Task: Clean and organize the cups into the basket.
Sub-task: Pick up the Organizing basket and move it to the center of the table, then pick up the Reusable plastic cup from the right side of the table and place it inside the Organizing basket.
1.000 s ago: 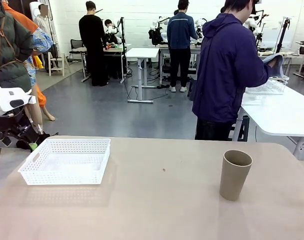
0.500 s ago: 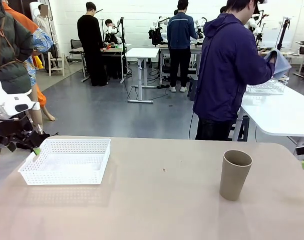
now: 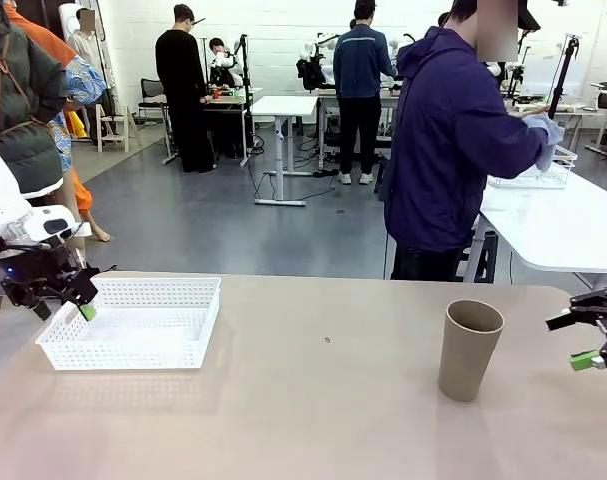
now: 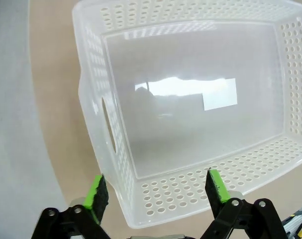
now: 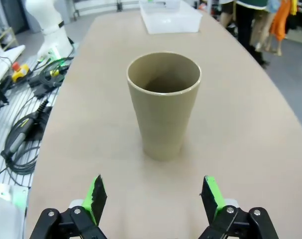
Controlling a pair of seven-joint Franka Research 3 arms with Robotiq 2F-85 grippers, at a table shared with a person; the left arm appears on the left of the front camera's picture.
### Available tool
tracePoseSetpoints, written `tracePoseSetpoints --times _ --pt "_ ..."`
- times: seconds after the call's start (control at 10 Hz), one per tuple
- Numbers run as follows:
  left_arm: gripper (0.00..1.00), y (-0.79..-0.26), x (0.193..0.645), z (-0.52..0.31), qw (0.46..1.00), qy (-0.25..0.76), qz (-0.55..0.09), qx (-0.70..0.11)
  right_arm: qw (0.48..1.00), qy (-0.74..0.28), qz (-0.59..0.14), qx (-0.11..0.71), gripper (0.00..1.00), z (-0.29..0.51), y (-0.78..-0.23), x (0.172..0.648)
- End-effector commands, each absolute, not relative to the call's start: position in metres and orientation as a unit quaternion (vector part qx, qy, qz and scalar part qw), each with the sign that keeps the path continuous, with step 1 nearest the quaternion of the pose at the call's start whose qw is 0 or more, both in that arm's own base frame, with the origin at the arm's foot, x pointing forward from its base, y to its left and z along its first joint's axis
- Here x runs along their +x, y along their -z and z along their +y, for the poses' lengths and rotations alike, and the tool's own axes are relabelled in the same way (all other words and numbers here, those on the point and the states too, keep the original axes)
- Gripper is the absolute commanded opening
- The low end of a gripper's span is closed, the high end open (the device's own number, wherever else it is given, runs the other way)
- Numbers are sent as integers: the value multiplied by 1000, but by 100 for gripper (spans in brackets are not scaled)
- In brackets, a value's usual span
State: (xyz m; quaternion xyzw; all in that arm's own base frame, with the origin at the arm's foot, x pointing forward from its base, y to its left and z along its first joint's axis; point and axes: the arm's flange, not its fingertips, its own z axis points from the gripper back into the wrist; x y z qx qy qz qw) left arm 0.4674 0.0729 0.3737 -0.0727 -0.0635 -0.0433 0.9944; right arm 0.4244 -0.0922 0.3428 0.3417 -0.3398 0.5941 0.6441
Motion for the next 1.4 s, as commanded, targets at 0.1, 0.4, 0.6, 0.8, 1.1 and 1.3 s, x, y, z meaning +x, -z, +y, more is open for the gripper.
tracePoseSetpoints --times 0.1,0.4,0.6,0.8,1.1,1.3 --pt "100 -374 467 73 994 43 -64 -73 619 -605 -312 392 100 -88 -337 467" --pt "100 -374 467 73 994 43 -64 -73 604 -605 -305 420 100 -60 -323 487" --pt "100 -374 467 73 994 43 -64 -73 585 -616 -305 430 100 -34 -317 481" --pt "100 -374 467 73 994 43 -64 -73 588 -611 -323 420 100 -23 -322 459" --pt "100 -374 467 73 994 43 -64 -73 583 -624 -298 428 100 -34 -315 480" --pt "100 -374 467 73 994 43 -64 -73 583 -624 -298 428 100 -34 -315 480"
